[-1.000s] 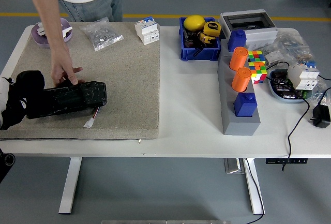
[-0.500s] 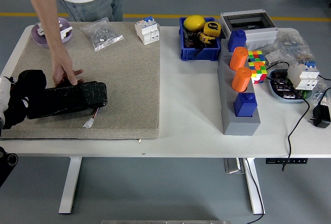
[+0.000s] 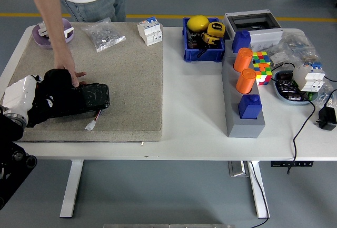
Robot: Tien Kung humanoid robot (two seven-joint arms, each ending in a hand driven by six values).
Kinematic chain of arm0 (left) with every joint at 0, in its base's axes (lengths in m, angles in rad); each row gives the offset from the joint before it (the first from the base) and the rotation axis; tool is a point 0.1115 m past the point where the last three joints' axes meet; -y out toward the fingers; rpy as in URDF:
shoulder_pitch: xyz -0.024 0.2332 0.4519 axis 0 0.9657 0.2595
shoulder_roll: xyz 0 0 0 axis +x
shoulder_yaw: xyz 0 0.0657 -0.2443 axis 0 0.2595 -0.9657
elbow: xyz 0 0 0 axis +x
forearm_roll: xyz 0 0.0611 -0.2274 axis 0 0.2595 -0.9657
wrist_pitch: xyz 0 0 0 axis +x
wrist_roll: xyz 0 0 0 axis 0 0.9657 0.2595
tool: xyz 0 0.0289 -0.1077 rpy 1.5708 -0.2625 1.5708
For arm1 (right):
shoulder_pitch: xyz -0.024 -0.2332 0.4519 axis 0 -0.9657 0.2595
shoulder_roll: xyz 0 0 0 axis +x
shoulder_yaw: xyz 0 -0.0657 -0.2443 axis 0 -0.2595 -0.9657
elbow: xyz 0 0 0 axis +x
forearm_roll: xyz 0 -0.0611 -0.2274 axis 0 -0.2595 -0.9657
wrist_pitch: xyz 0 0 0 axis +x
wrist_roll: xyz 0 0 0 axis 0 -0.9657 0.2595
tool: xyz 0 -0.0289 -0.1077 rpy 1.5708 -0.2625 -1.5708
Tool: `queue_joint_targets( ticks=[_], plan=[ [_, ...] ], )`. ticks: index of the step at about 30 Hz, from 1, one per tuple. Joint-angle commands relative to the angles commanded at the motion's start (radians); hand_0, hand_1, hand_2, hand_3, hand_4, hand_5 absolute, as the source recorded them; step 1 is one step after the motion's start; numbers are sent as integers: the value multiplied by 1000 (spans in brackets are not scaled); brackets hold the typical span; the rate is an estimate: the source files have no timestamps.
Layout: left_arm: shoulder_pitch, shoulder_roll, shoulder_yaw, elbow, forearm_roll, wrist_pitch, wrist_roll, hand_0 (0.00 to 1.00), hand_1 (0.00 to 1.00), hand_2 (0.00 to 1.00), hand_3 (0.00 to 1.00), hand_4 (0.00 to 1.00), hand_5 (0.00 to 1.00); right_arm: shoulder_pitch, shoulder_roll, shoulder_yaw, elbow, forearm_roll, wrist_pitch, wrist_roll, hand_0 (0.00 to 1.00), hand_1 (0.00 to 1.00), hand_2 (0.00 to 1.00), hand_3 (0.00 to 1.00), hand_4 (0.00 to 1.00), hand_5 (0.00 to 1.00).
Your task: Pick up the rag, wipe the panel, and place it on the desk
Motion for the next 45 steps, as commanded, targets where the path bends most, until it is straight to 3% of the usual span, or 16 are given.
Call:
queue_joint_targets(
  ticks=[10,22,28,37,45],
  plan=[
    [-72,-17,116,-12,-2,-25,18,245,152,500,457,100,2,4,-2,-8,0,4,0,0,789,706,713,687,998,734],
    [-119,-36,239,-45,-6,-40,36,245,157,504,463,125,2,4,-2,-11,-1,11,1,1,788,706,713,687,998,735],
    [-148,-59,293,-48,-3,-42,46,245,158,504,463,127,2,7,-1,-13,0,11,0,2,788,706,713,687,998,736],
    [-147,-64,269,-38,6,-37,49,245,159,504,464,129,2,7,-1,-16,-1,14,0,2,788,706,713,688,998,736],
    [-105,-53,192,1,22,-35,51,246,160,502,462,128,2,6,0,-8,-1,10,-1,3,789,706,713,688,998,734]
  ],
)
